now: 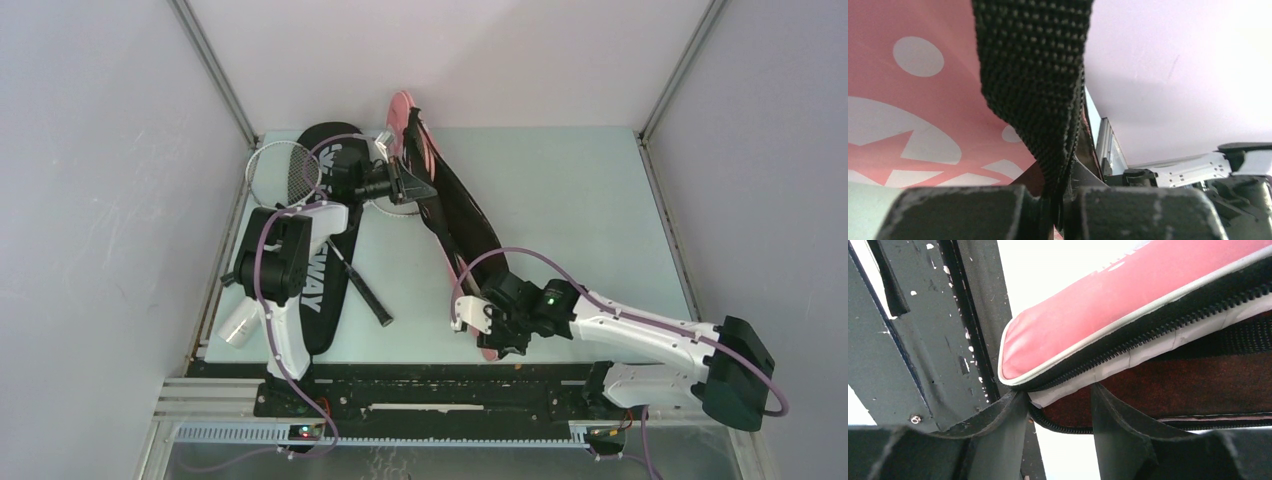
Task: Pack up the badminton gear
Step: Adjust the racket bag at the center of the board.
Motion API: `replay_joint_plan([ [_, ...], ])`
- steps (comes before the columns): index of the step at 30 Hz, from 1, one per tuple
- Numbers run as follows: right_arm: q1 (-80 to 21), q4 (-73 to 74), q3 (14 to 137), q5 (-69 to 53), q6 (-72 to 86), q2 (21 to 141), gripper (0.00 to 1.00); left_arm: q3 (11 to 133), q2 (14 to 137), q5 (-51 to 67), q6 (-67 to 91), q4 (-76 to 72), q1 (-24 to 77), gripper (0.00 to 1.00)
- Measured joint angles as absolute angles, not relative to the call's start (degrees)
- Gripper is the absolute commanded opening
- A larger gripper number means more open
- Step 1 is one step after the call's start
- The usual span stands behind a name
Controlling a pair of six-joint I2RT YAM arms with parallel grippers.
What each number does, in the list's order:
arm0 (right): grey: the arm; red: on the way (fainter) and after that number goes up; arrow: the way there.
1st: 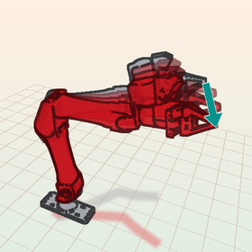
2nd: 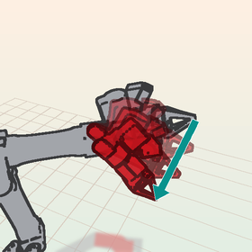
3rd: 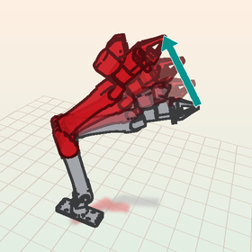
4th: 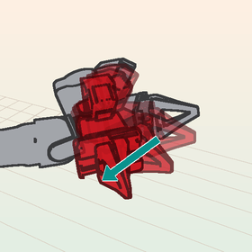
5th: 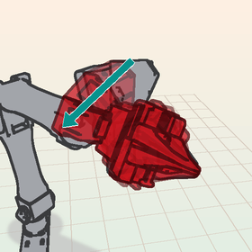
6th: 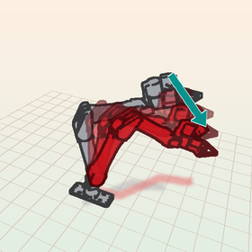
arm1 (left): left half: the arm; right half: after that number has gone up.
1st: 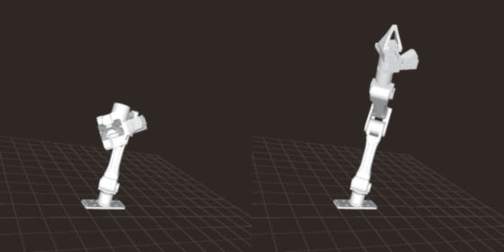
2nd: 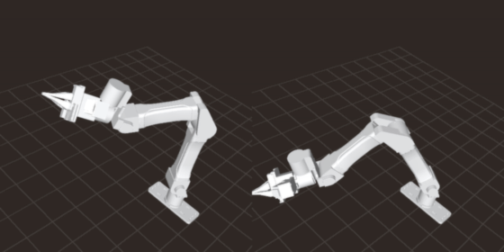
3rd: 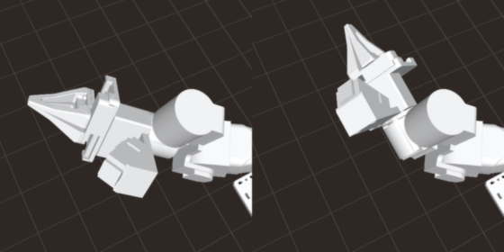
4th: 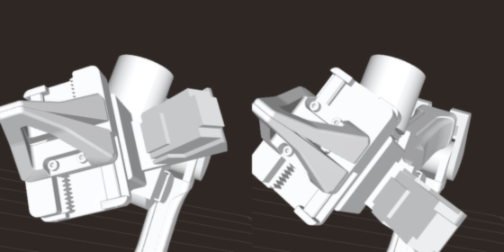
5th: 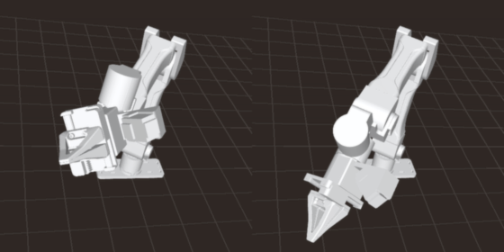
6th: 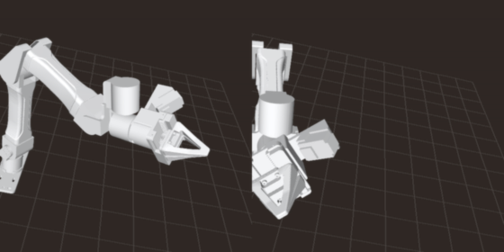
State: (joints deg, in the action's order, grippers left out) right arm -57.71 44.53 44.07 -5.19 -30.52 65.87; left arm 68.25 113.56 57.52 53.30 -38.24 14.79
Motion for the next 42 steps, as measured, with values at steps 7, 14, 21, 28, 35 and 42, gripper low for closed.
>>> replay_joint_plan([
  [7,-57.7,42.1,44.2,-4.5,-29.0,68.0,0.8,68.2,112.3,55.2,45.9,-30.9,15.2,0.0],
  [14,-54.6,43.5,44.8,-8.9,-29.3,64.7,0.88,68.4,111.6,55.7,40.5,-26.2,15.6,0.0],
  [21,-47.5,49.1,50.5,-19.3,-29.5,62.3,0.87,68.9,111.5,55.7,36.6,-23.3,15.6,0.0],
  [28,-43.4,51.3,51.9,-25.7,-29.1,64.5,0.84,69.2,110.5,55.4,34.0,-20.4,15.6,0.0],
  [35,-45.7,51.4,51.9,-21.8,-28.4,69.2,0.87,69.2,109.8,54.8,32.5,-18.9,15.6,0.0],
  [42,-50.7,50.0,51.4,-14.1,-29.3,70.3,0.95,69.2,109.8,54.8,32.1,-18.7,15.6,0.0],
])
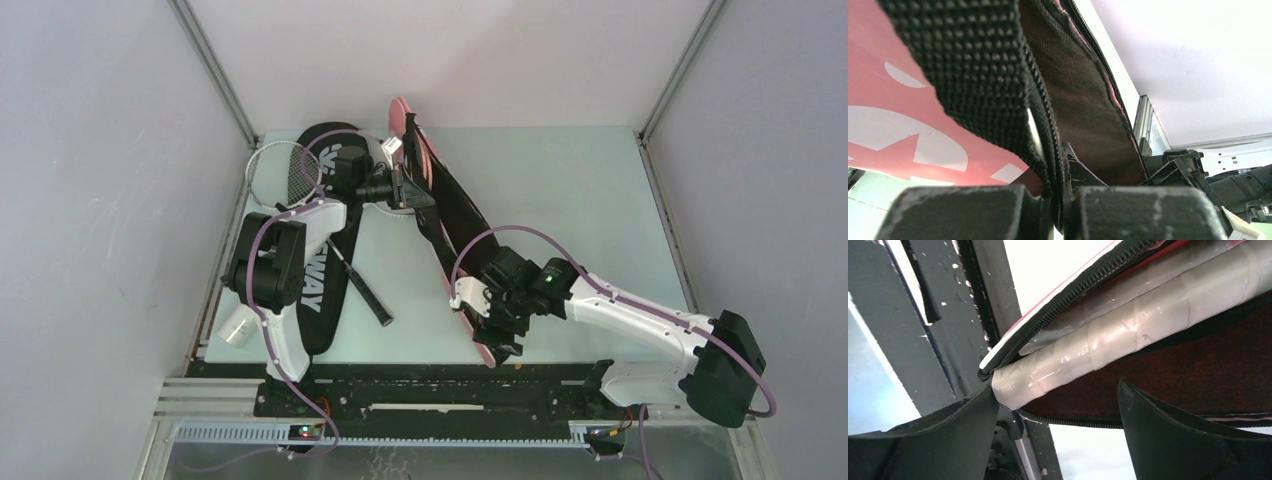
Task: Pack up the badminton gear
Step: Adjust the racket bag at the center of the board.
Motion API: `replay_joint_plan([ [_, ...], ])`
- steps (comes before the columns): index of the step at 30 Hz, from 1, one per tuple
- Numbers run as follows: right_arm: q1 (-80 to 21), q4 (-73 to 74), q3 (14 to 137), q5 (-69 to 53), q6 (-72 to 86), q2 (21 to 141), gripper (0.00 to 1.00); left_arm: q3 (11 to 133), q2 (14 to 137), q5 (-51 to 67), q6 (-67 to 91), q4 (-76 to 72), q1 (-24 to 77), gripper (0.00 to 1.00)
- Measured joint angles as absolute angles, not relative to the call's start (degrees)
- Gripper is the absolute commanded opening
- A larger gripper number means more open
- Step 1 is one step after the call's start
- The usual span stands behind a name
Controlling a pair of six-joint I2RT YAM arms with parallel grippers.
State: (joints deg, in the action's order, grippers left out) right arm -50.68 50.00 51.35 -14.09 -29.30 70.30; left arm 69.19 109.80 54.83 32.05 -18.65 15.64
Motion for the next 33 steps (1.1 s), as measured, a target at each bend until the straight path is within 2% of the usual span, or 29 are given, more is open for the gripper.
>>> replay_joint_plan([
  [3,-51.9,49.8,51.2,-11.4,-30.6,70.1,1.0,69.2,109.8,54.8,31.9,-18.6,15.6,0.0],
  [16,-58.7,49.4,50.6,-9.8,-34.2,67.8,1.0,69.2,109.8,57.1,31.3,-16.8,16.3,0.0],
  [22,-60.4,46.2,46.5,-9.1,-34.4,64.7,1.0,69.3,109.8,57.4,30.9,-16.3,16.7,0.0],
  [33,-65.6,41.9,42.9,-9.1,-34.7,59.2,1.0,73.5,109.9,57.8,28.3,-8.9,17.1,0.0],
])
